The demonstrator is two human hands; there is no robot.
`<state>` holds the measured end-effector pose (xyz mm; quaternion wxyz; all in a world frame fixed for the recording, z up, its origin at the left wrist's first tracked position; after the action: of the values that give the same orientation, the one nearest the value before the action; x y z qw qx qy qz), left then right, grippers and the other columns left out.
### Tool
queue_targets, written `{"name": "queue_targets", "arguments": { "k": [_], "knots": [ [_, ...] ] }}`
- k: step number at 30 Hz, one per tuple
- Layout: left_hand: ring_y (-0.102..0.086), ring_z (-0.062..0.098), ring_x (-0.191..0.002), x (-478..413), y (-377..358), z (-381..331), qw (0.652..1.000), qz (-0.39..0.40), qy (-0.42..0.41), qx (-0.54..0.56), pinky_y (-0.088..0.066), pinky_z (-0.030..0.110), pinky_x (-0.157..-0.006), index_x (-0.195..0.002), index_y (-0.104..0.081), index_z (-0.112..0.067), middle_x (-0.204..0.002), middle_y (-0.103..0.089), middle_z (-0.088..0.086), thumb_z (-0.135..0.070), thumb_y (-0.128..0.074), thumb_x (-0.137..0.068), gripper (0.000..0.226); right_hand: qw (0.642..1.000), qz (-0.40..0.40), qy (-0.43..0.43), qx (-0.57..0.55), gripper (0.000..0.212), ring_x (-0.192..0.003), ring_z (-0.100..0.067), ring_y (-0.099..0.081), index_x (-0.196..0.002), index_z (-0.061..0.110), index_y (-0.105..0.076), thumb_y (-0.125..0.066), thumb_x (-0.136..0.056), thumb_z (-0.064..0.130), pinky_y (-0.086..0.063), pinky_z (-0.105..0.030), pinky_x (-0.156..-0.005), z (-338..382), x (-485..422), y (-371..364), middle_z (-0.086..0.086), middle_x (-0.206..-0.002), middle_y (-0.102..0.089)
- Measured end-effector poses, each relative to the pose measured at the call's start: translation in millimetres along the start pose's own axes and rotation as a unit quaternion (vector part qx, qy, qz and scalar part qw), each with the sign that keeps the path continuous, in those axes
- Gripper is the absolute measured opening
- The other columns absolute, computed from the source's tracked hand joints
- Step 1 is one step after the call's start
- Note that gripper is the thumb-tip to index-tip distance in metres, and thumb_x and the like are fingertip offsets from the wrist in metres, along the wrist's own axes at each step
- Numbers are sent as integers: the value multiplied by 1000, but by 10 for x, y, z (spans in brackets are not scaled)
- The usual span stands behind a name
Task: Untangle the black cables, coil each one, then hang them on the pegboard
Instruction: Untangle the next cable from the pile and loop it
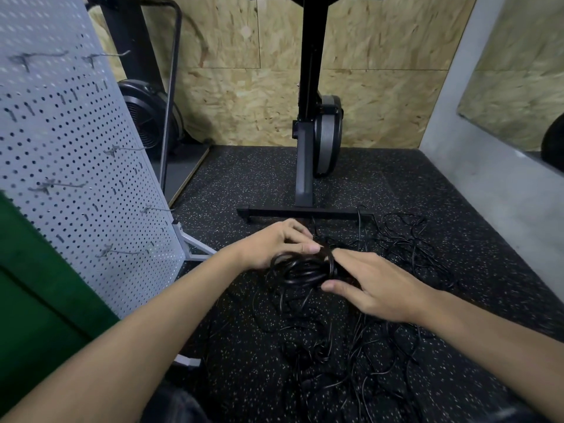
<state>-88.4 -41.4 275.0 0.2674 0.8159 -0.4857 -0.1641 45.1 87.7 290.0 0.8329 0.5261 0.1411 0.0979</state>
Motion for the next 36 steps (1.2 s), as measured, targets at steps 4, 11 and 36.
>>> {"name": "queue_targets", "arguments": {
  "k": [4, 11, 36],
  "knots": [
    [-69, 26, -103, 33, -65, 159, 992, -43, 39, 108, -55, 47, -100, -116, -76, -6, -115, -75, 13, -18, -61, -105, 22, 989, -105, -41, -96, 24, -79, -5, -60, -103, 35, -51, -47, -101, 59, -42, -18, -65, -27, -5, 120, 18, -86, -61],
    [-63, 17, -79, 25, -474, 167, 969, -86, 98, 210, -47, 30, -83, -108, -81, -24, -83, -68, 1, -46, -58, -105, 32, 946, -198, -167, -195, 15, -79, 9, -66, -106, 27, -48, -47, -106, 42, -43, -8, -68, -202, 9, 55, 22, -67, -63],
    [-75, 7, -96, 245, -117, -826, 992, -102, -72, -13, -60, 35, -89, -122, -45, -11, -102, -79, -1, -15, -65, -103, 28, 946, -172, -207, -181, 20, -62, -11, -60, -117, 45, -50, -44, -104, 58, -48, -37, -64, -476, -41, 129, 6, -77, -69]
  ]
}}
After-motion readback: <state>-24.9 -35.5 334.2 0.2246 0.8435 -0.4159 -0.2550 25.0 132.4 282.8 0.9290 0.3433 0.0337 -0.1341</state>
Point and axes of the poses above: each hand's wrist, its own x-axis away from the middle knuckle, its own y-axis out of the back of the hand, z = x × y, the point moved 6 cm from there along -x, towards the middle knuckle
